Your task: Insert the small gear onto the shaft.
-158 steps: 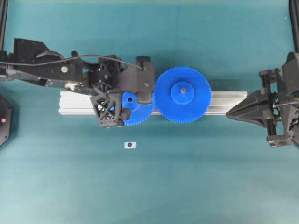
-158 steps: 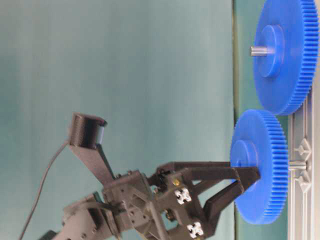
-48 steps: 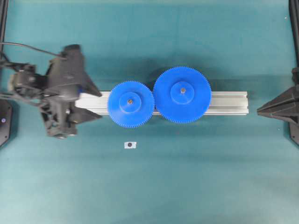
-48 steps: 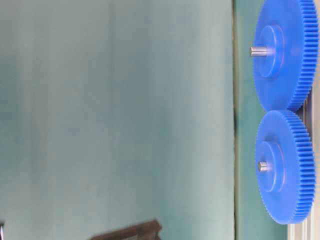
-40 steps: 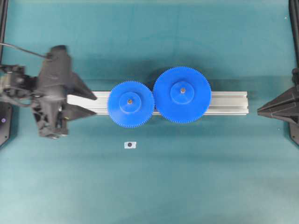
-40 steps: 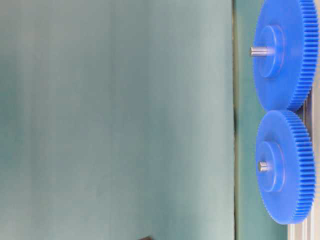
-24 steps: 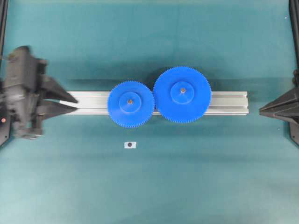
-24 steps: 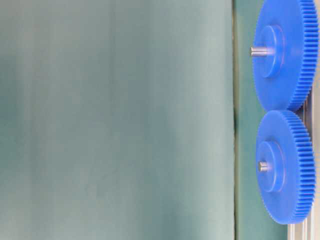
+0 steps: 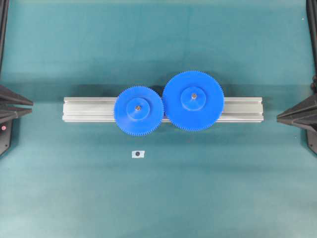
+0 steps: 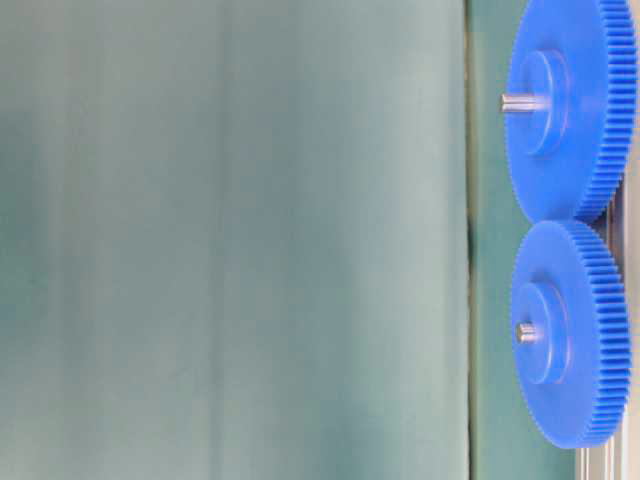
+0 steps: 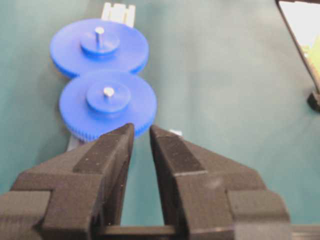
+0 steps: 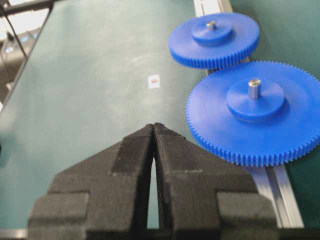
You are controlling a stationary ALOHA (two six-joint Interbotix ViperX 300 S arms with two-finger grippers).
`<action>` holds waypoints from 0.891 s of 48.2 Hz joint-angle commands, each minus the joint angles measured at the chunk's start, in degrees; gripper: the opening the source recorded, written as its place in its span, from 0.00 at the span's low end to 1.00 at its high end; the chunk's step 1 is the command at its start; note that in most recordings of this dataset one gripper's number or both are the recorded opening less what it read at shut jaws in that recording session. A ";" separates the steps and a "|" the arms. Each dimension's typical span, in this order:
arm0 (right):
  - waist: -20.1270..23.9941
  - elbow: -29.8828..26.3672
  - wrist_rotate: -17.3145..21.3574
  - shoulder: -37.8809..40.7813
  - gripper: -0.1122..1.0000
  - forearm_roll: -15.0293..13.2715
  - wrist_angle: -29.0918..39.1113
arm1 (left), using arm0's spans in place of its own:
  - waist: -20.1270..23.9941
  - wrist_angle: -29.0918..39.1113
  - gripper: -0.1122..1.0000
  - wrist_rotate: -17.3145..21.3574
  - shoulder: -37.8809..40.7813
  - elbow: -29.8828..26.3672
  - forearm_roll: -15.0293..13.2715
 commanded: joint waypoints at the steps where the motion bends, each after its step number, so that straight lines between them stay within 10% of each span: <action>1: -0.09 0.18 0.35 1.05 0.20 -0.70 -0.09 | -0.09 -0.44 0.33 0.35 2.37 0.26 0.09; 43: -0.09 10.99 6.94 1.41 0.20 -0.97 -4.66 | 0.00 -18.28 0.33 0.00 4.83 16.88 0.09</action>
